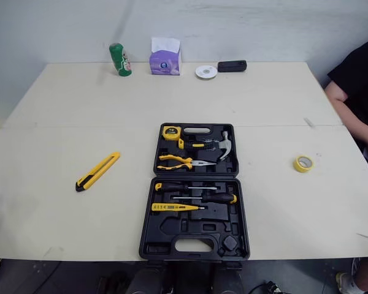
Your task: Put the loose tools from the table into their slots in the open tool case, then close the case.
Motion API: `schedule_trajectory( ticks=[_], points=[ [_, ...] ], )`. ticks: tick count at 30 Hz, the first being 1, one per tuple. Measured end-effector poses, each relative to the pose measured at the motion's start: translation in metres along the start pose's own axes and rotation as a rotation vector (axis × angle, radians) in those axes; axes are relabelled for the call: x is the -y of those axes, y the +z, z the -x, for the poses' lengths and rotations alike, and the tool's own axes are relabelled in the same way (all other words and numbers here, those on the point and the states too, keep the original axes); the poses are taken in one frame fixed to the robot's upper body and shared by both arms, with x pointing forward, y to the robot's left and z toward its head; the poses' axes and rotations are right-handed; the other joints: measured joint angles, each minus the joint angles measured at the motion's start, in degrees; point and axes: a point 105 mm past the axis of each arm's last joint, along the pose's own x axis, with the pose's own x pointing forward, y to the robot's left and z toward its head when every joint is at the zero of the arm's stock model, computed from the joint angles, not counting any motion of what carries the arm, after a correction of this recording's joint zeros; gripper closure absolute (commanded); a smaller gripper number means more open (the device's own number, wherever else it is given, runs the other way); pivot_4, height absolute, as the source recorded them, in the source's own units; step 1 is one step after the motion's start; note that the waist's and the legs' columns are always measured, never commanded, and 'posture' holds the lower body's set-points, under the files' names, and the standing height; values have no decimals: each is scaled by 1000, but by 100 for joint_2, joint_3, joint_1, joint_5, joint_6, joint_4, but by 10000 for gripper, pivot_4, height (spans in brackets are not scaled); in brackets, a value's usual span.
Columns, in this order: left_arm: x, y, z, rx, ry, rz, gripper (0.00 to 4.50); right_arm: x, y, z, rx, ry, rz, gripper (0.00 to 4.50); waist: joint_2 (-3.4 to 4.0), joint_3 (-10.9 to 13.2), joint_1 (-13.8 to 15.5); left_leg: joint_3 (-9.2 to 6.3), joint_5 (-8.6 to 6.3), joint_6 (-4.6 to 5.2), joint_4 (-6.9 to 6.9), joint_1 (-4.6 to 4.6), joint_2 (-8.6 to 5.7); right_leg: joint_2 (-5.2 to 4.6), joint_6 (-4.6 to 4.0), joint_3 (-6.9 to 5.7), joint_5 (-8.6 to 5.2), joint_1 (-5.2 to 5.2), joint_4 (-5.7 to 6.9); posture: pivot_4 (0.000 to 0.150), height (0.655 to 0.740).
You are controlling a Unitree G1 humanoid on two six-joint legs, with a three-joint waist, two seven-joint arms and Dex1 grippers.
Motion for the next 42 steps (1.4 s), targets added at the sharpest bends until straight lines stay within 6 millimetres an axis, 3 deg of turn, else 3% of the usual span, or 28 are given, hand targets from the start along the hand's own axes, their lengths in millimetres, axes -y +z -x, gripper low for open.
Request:
schedule_trajectory(
  ticks=[8,14,19,25,32,36,39,42],
  points=[
    [26,13,-16,15,-158,-28,475,-32,25,-23,117,181,-113,0,0,0,-27,22,1,-1,-23,14,0,1,0,16,0,-3,-1,1500,7400],
    [46,22,-24,36,-252,-31,475,-43,43,-35,174,259,-164,0,0,0,5,24,1,-2,-27,15,-1,1,0,17,0,-5,-3,1500,7400],
    [81,47,-40,83,-383,-13,475,-62,66,-47,253,356,-189,0,0,0,33,25,4,-6,-30,15,-1,1,0,18,0,-4,-3,1500,7400],
    [101,65,-50,103,-449,-28,475,-79,86,-52,339,435,-240,0,1,1,22,29,9,-11,-41,15,-3,7,1,17,0,-5,-6,1500,7400],
    [151,79,-68,-42,-607,29,475,-108,146,-57,528,604,-286,0,-4,3,27,29,20,-17,-39,19,-1,12,2,19,1,-4,6,1500,7400],
    [157,94,-84,-147,-593,64,475,-132,174,-52,597,733,-299,0,-11,7,48,25,46,-56,-42,17,-2,18,2,16,1,-5,8,1500,7400],
    [158,95,-90,-312,-561,82,475,-155,197,-47,657,850,-305,0,-16,10,37,26,49,-51,-41,16,-6,18,3,18,1,-5,11,1500,7400],
    [169,98,-93,-369,-590,85,475,-172,217,-42,725,931,-280,0,-24,14,24,30,51,-52,-39,17,-6,20,3,20,1,-6,15,1500,7400]
  ],
)
